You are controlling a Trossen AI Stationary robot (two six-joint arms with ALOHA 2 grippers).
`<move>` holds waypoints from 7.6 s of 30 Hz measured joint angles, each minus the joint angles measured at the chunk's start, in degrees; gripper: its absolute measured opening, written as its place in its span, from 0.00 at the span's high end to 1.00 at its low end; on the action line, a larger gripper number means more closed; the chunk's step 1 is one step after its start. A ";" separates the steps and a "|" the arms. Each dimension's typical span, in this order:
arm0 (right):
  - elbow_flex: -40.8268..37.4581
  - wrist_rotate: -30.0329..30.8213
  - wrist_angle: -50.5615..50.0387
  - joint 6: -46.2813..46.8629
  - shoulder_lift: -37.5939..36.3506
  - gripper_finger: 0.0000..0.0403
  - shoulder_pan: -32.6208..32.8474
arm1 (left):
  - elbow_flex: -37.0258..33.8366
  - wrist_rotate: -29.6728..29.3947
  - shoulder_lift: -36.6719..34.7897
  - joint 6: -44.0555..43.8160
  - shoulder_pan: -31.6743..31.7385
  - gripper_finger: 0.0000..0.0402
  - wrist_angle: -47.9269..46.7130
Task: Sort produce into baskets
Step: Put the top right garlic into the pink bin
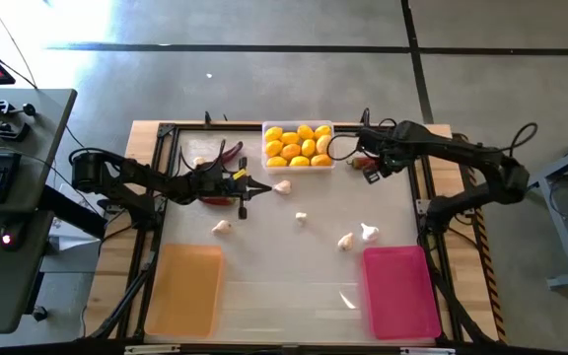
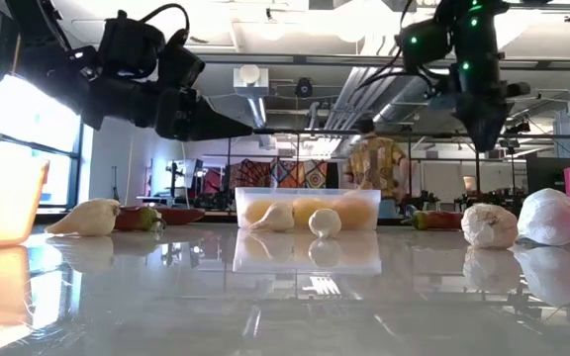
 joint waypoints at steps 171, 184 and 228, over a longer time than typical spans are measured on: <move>-3.56 9.91 14.70 -27.64 29.28 0.39 -22.92 | -0.04 0.00 0.02 -0.98 0.00 1.00 -4.46; -3.56 9.05 12.20 -26.05 23.76 0.62 -21.67 | -0.04 0.01 0.02 -0.98 -0.02 1.00 -4.46; -3.54 -9.41 13.22 75.18 -6.32 0.62 76.10 | 1.62 0.02 0.02 2.01 0.00 1.00 -2.73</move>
